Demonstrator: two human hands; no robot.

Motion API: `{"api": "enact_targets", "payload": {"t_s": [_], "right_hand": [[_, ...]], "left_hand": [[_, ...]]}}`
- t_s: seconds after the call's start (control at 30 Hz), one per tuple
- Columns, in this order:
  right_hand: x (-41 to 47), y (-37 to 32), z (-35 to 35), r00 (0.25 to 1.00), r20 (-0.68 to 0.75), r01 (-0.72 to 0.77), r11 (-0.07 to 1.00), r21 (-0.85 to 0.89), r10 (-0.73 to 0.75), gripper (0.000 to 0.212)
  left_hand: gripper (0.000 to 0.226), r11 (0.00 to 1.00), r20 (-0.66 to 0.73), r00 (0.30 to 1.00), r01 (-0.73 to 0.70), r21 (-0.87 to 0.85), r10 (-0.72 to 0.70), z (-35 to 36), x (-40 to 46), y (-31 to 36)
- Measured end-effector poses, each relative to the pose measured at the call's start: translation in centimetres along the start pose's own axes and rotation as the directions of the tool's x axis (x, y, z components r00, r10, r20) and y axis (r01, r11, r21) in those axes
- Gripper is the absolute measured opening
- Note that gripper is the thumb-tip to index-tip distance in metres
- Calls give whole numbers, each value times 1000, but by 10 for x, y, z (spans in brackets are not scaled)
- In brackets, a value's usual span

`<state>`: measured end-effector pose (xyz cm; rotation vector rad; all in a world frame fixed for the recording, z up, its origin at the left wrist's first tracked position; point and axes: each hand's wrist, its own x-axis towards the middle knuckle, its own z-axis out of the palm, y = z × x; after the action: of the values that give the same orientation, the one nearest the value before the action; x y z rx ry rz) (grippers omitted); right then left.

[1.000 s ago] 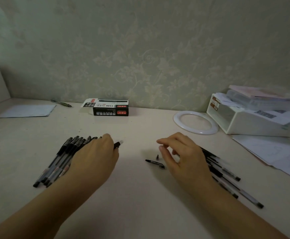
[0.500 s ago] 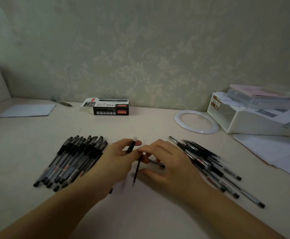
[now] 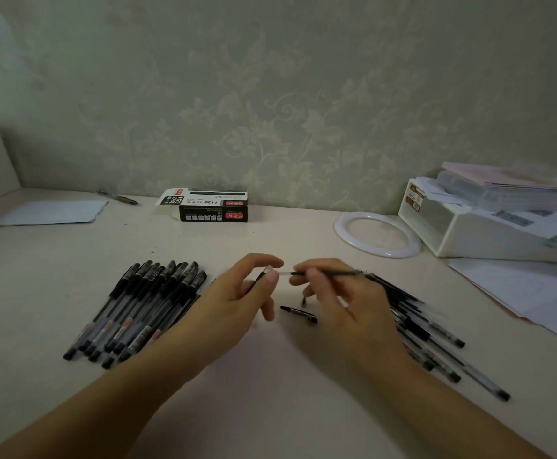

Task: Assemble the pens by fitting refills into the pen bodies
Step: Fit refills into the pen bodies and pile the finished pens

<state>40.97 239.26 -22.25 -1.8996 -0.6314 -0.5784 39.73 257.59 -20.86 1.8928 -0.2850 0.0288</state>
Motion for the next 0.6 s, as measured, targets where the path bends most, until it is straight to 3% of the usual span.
{"api": "enact_targets", "payload": {"t_s": [0.13,0.23,0.33,0.6], "right_hand": [[4,6,-8,937,-49,-301,869,393,347,25],[4,6,-9,894,24,-377,722,580,448,29],[5,4,-7,891,71,-390,675,627,449,28],[5,2,-5,894,134,-412,672,615,427,31]], "left_hand": [[19,969,1,994,-104,226,107,-4,5,-9],[19,952,41,992,-126,279,120,-3,4,-11],[20,952,74,985,-169,255,155,0,3,-9],[18,957,133,974,-206,205,182,2,0,-2]]}}
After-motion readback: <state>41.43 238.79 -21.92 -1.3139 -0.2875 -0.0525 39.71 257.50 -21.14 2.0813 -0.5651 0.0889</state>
